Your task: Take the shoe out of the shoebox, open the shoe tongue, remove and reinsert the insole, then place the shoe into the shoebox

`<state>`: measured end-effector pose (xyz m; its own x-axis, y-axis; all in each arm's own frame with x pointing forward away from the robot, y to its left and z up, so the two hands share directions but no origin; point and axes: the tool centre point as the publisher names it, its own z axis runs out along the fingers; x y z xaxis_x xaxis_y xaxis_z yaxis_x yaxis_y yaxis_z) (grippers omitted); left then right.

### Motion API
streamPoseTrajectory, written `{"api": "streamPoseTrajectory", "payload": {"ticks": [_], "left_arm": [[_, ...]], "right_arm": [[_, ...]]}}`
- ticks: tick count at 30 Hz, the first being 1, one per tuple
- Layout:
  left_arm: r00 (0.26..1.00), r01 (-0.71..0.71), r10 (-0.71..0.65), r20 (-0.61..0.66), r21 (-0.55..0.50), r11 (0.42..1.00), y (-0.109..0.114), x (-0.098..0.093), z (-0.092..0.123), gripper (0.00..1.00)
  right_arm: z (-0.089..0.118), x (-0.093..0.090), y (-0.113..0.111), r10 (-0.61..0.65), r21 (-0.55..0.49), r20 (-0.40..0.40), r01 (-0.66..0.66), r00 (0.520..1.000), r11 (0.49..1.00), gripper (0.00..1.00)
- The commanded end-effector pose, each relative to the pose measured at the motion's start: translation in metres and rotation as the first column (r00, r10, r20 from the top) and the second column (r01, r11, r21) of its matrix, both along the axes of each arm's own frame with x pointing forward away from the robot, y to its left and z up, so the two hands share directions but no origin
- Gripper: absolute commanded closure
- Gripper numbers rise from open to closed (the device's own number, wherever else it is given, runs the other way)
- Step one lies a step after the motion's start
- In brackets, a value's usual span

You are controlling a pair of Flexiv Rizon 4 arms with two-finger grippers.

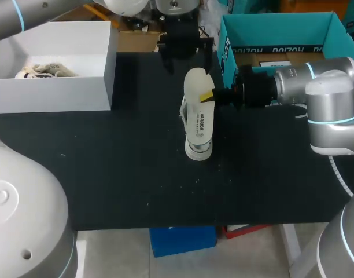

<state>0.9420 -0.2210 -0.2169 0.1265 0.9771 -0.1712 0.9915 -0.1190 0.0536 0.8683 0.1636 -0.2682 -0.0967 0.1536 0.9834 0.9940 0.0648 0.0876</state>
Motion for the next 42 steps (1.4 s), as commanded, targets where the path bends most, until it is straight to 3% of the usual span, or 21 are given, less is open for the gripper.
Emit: {"api": "streamPoseTrajectory", "payload": {"ticks": [1,9,16,21,24,25,28,30,31,42], "left_arm": [[1.0,-0.004,0.004,0.017,-0.011,1.0,0.007,-0.022,0.002,0.0],[1.0,0.001,-0.001,0.005,-0.012,1.0,0.011,-0.07,-0.005,0.0],[1.0,0.012,-0.012,-0.007,-0.039,0.999,0.011,-0.101,-0.011,0.0],[0.999,0.035,-0.034,0.011,-0.172,0.984,0.011,-0.114,-0.014,0.0],[1.0,0.03,-0.024,0.02,-0.363,0.931,0.014,-0.119,-0.015,0.0],[1.0,0.027,-0.021,0.017,-0.479,0.878,0.015,-0.12,-0.014,0.0],[1.0,-0.027,0.022,-0.016,-0.705,0.708,0.02,-0.122,-0.014,0.0],[0.995,-0.1,0.061,-0.081,-0.873,0.478,0.027,-0.122,-0.015,0.0],[0.995,-0.104,0.056,-0.088,-0.893,0.438,0.028,-0.121,-0.016,0.0],[0.995,-0.104,0.056,-0.088,-0.893,0.438,0.028,-0.121,-0.016,0.0]], "right_arm": [[0.0,0.0,0.001,0.0,-0.003,-0.001,0.0,1.0,1.0,1.0],[0.0,0.0,0.001,0.0,-0.003,-0.001,0.0,1.0,1.0,1.0],[0.0,0.0,0.001,0.0,-0.003,-0.001,0.0,1.0,1.0,1.0],[0.0,0.0,0.001,0.0,-0.003,-0.001,0.0,1.0,1.0,1.0],[0.0,0.0,0.001,0.0,-0.003,-0.001,0.0,1.0,1.0,1.0],[0.0,0.0,0.001,0.0,-0.003,-0.001,0.0,1.0,1.0,1.0],[0.0,0.0,0.001,0.0,-0.003,-0.001,0.0,1.0,1.0,1.0],[0.0,0.0,0.001,0.0,-0.003,-0.001,0.0,1.0,1.0,1.0],[0.0,0.0,0.001,0.0,-0.003,-0.001,0.0,1.0,1.0,1.0],[0.0,0.0,0.001,0.0,-0.003,-0.001,0.0,1.0,1.0,1.0]]}}
